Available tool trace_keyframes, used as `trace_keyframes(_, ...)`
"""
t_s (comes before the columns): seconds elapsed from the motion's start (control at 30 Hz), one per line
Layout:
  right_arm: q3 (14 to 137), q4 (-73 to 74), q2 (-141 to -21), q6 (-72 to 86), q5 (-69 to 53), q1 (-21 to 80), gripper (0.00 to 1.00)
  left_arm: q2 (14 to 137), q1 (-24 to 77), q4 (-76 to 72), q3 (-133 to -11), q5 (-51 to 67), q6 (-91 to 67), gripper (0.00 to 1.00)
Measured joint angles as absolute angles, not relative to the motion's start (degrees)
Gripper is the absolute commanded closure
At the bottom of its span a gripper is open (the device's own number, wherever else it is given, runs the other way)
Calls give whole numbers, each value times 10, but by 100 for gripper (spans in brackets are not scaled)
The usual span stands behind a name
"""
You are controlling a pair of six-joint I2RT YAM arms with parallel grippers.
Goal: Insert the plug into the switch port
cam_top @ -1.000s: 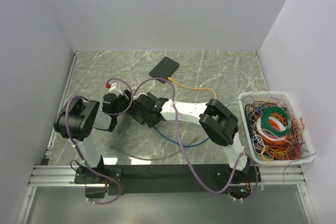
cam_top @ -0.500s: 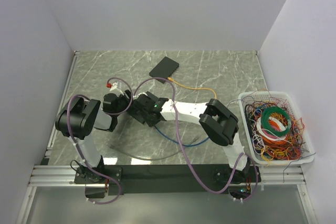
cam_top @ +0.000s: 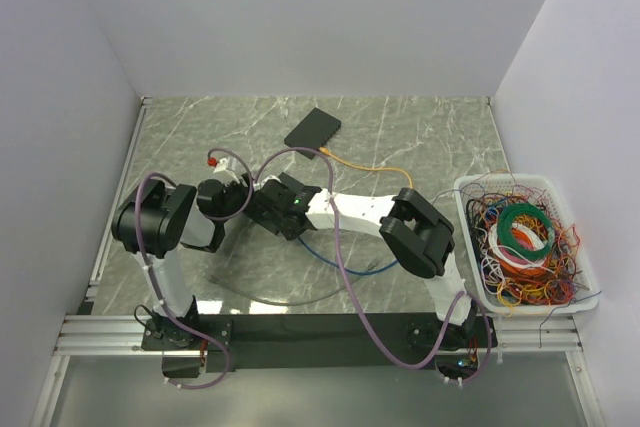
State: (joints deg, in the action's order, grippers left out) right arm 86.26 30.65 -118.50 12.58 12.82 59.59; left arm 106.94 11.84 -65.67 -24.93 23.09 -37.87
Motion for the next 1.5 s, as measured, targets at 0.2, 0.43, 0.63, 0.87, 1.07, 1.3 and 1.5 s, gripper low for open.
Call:
trace_keyframes(0.2,863,310,-1186,112,124,594,100,1094,118,-696,-251,256,-371,44)
trace_keyframes(0.43,883,323,-1199,96,115,587,100,1106,118,-716,-251,267,-367,48)
trace_keyframes(0.63,915,355,-1218,90,113,580,100,1115,118,-719,-260,270,-363,50)
trace_keyframes(0.87,923,362,-1222,85,111,576,100,1120,118,-715,-268,270,-357,54)
trace_keyframes(1.07,924,362,-1222,85,109,573,100,1122,118,-713,-274,271,-356,59)
trace_keyframes(1.3,927,362,-1223,85,104,566,100,1124,118,-705,-283,271,-356,66)
trace_keyframes(1.5,932,361,-1227,87,96,559,100,1129,118,-703,-294,271,-351,69)
